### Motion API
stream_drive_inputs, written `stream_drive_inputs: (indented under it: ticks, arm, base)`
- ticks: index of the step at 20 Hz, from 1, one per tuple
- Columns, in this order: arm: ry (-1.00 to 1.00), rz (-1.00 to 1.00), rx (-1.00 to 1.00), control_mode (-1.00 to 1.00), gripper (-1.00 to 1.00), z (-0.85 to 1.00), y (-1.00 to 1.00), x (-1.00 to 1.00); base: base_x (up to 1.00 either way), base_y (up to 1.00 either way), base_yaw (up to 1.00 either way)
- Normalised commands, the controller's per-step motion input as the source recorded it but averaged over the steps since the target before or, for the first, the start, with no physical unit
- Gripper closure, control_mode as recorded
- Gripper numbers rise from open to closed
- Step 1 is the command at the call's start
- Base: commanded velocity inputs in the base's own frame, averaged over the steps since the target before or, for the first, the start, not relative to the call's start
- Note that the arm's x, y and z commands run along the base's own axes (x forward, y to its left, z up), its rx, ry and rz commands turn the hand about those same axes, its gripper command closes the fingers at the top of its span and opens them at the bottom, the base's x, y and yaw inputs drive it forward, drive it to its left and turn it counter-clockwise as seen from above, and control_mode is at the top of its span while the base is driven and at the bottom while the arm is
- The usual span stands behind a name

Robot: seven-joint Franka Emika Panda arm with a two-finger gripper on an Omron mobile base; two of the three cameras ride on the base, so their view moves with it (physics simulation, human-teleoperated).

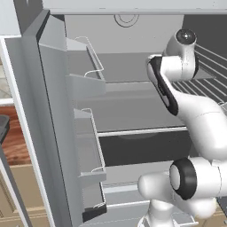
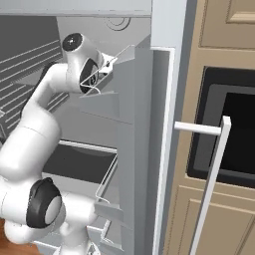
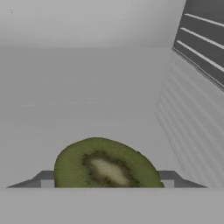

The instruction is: Pick the kiwi and apple from the fridge and place them inside the tupperware on the counter.

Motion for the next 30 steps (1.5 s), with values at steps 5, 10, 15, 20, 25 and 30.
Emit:
stream_drive_inputs:
  ticks: [5, 10, 15, 20, 25, 30]
  arm:
    - [0.01, 0.0, 0.0, -1.0, 1.0, 0.64, 0.01, -0.76]
    - [0.1, 0.0, 0.0, -1.0, 1.0, 0.29, 0.13, -0.9]
    - [0.15, 0.0, 0.01, -1.0, 1.0, 0.14, 0.2, -0.94]
    - [0.15, 0.0, 0.03, -1.0, 1.0, 0.02, 0.18, -0.93]
    - [0.03, 0.0, 0.02, -1.0, 1.0, 0.0, 0.22, -0.81]
    - [0.0, 0.0, 0.0, -1.0, 1.0, -0.06, 0.19, -0.65]
  base:
    - [0.0, 0.0, 0.0]
    - [0.0, 0.0, 0.0]
    - [0.0, 0.0, 0.0]
    - [0.0, 0.0, 0.0]
    - [0.0, 0.0, 0.0]
    - [0.0, 0.0, 0.0]
